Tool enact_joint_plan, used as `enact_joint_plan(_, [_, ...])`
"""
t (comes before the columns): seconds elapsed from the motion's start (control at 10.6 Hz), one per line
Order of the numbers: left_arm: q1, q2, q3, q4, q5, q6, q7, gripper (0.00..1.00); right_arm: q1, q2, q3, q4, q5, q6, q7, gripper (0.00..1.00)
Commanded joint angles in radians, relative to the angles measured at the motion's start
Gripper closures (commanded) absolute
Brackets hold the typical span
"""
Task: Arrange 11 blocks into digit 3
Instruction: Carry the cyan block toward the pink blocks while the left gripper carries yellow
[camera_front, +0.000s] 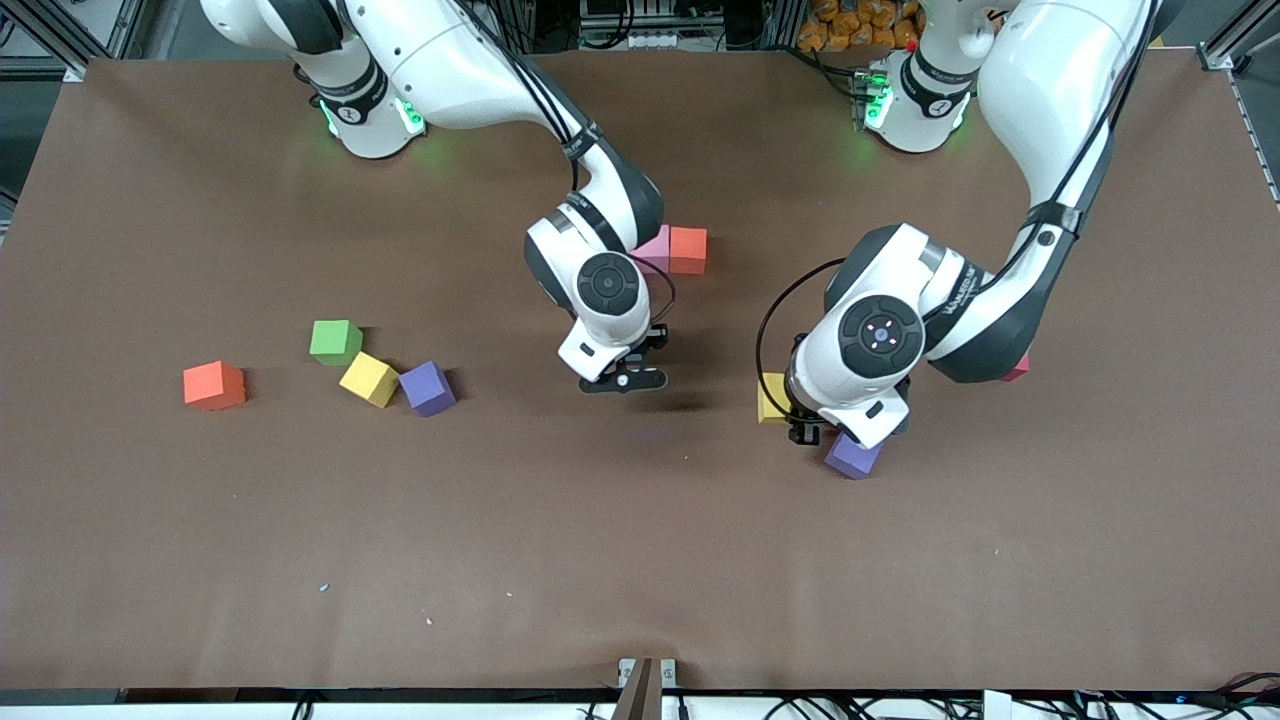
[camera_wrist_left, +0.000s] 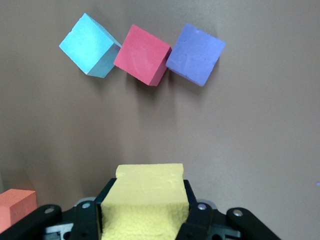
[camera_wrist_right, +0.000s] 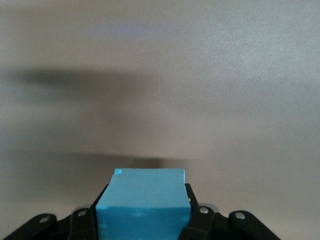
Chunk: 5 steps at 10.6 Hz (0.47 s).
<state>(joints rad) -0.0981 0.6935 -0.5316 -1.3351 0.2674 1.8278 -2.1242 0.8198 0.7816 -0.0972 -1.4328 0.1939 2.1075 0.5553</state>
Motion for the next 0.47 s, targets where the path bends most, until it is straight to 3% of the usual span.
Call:
enact_joint_plan(0.0, [-0.002,0.009,0.002,0.002,-0.025,0.007,-0.013,0.87,0.001,-0.070,0.005,-0.124,-0.011,0.072,-0.020,0.89])
enact_joint_plan(0.38, [-0.003,0.009,0.004,0.001,-0.046,0.007,-0.014,0.89,0.024,-0.103,0.008,-0.227,-0.010,0.167,-0.020,0.89])
